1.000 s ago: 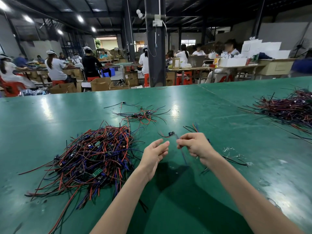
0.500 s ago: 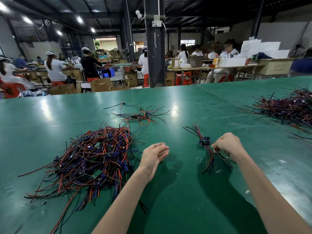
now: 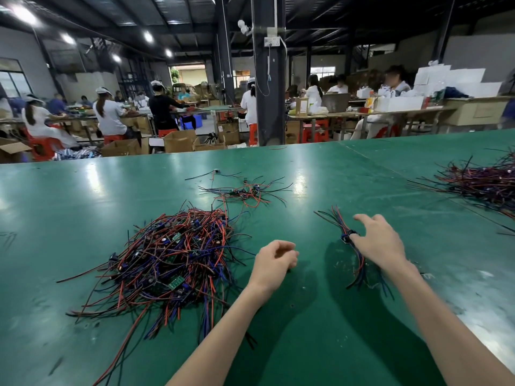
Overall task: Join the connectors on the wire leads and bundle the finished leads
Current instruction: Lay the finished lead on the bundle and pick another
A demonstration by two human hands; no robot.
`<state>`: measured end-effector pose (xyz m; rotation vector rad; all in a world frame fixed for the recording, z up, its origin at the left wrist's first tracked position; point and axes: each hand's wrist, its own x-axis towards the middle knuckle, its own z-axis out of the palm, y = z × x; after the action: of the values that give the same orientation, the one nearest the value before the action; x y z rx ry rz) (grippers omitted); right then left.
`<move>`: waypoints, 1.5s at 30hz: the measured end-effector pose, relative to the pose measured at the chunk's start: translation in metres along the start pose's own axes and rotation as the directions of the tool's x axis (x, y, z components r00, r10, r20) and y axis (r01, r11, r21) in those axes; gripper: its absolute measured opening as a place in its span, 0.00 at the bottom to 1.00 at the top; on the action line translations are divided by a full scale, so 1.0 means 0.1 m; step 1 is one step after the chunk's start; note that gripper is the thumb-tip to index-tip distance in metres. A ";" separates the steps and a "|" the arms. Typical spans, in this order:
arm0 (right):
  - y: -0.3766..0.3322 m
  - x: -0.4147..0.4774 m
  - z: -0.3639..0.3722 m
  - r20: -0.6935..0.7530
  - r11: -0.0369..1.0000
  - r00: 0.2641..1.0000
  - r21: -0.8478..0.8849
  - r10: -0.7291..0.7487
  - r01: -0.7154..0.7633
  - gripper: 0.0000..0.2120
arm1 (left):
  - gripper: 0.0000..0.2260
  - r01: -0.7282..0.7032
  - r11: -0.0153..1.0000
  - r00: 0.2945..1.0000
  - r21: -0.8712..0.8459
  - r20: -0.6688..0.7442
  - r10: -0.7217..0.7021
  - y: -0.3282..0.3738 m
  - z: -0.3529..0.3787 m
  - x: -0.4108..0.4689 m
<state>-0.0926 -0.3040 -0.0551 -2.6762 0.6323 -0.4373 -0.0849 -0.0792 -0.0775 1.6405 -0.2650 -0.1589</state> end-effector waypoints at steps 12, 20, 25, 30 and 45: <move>-0.19 -0.14 0.22 0.025 0.956 0.994 -0.272 -0.110 0.113 0.18 | 0.11 -0.214 0.757 0.832 0.617 -0.291 0.472 0.58 -1.01 -0.09; -0.51 -0.35 0.43 0.024 0.884 0.930 -0.302 -0.366 0.356 0.20 | 0.11 0.195 0.327 0.951 0.924 -0.261 0.169 0.50 -1.71 0.50; -0.53 -0.38 0.45 0.048 0.868 0.914 -0.297 -0.402 0.397 0.20 | 0.08 0.202 0.214 0.945 0.956 -0.247 0.213 0.46 -1.70 0.55; -0.54 -0.41 0.43 0.073 0.873 0.914 -0.271 -0.400 0.404 0.19 | 0.07 0.165 0.225 0.940 0.960 -0.222 0.259 0.50 -1.67 0.50; -0.65 -0.49 0.34 -0.039 0.869 0.886 0.178 -0.462 0.461 0.14 | 0.06 -0.068 0.931 0.997 -0.358 -0.054 0.052 1.16 -0.86 -0.02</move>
<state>-0.0978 -0.2172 -0.0699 -2.6302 -0.0669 -0.5806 -0.0738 -0.0042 0.0449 1.2677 -0.2371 -0.1170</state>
